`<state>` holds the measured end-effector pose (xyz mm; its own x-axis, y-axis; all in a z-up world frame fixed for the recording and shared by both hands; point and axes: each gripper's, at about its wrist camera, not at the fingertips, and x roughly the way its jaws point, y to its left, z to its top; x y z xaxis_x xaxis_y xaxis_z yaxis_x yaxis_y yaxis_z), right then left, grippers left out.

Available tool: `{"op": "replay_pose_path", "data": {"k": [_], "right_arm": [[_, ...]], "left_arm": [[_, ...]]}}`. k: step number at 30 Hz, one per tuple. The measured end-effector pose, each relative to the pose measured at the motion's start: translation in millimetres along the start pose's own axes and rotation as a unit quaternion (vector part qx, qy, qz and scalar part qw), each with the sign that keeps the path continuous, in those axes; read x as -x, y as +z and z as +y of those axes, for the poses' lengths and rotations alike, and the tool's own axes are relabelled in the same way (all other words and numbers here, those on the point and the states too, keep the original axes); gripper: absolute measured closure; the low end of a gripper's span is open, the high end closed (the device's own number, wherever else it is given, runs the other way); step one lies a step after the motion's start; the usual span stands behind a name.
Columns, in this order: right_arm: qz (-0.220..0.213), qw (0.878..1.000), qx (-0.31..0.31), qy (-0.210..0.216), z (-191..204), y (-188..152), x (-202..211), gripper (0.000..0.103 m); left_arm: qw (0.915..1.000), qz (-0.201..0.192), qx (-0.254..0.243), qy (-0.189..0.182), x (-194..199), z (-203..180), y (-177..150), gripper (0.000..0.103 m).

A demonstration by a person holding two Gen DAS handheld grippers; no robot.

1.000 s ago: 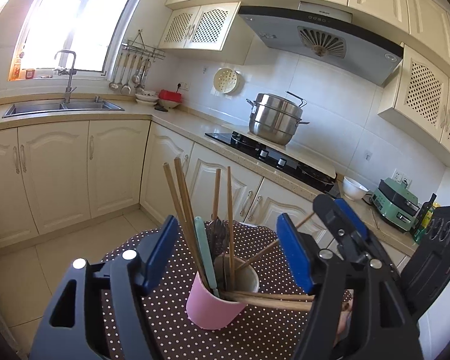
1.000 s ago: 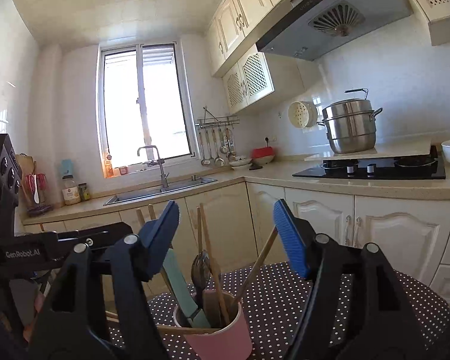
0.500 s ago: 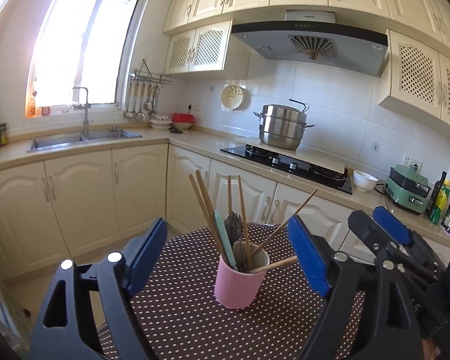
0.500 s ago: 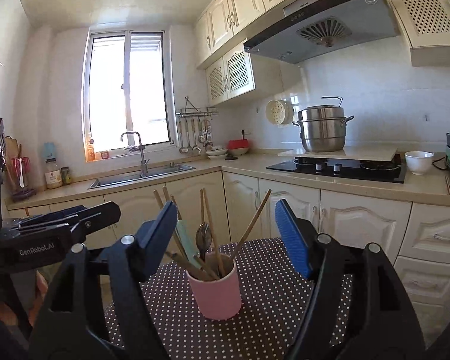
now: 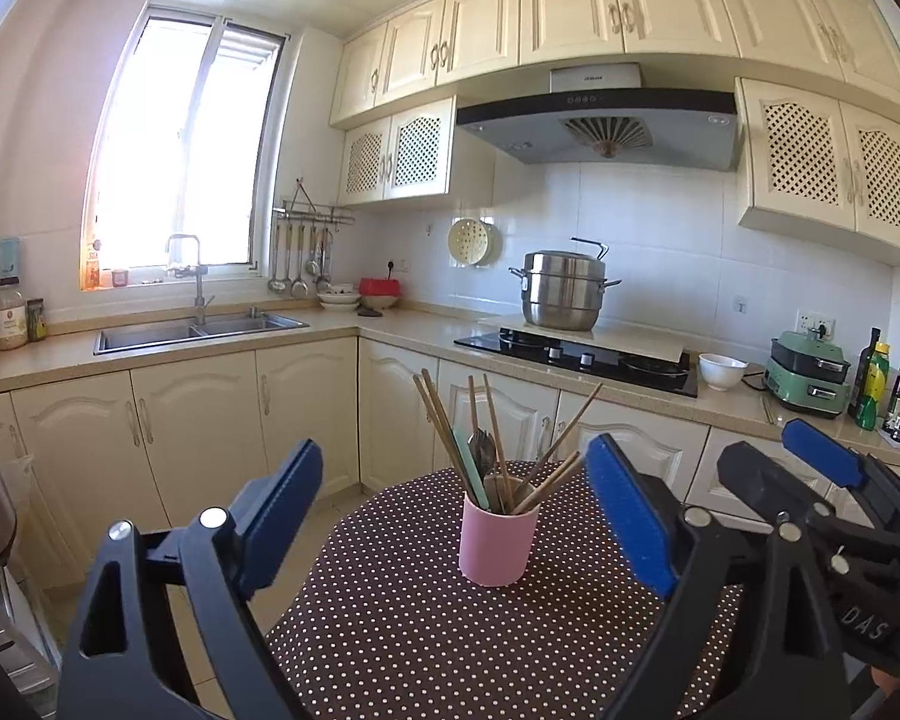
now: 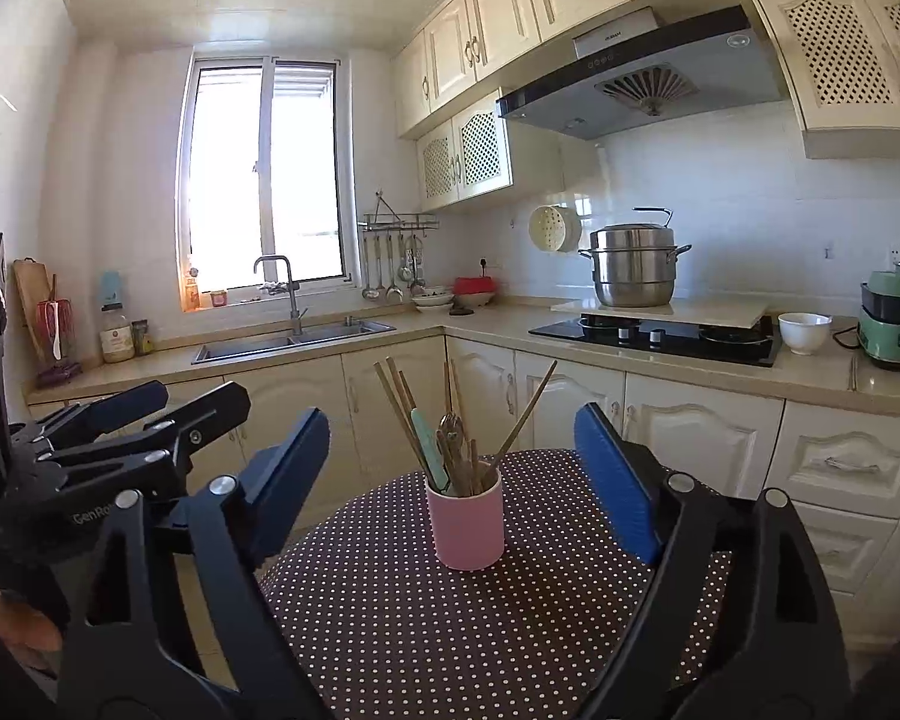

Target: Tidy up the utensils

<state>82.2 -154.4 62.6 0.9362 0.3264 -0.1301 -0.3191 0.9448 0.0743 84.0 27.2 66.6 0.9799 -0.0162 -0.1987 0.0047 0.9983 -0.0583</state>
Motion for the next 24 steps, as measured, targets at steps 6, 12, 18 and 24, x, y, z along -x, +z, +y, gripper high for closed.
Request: {"op": "replay_pose_path", "data": {"k": [6,12,18,24], "right_arm": [[-0.009,1.0,0.015,-0.014,9.8,2.2,21.0,0.017],[-0.023,0.999,0.02,-0.027,12.2,2.0,40.3,0.016],[-0.024,0.999,0.024,-0.034,11.1,0.0,48.4,0.015],[-0.022,0.999,0.024,-0.035,10.1,-1.6,49.1,0.015]], "left_arm": [[0.9996,-0.027,0.0,-0.006,36.0,1.6,1.4,0.015],[0.9989,-0.047,-0.006,-0.008,57.0,-1.9,1.5,0.015],[0.9985,-0.052,-0.016,-0.008,64.1,-8.0,-0.5,0.015],[0.9982,-0.054,-0.024,-0.007,64.8,-11.3,-0.9,0.015]]}}
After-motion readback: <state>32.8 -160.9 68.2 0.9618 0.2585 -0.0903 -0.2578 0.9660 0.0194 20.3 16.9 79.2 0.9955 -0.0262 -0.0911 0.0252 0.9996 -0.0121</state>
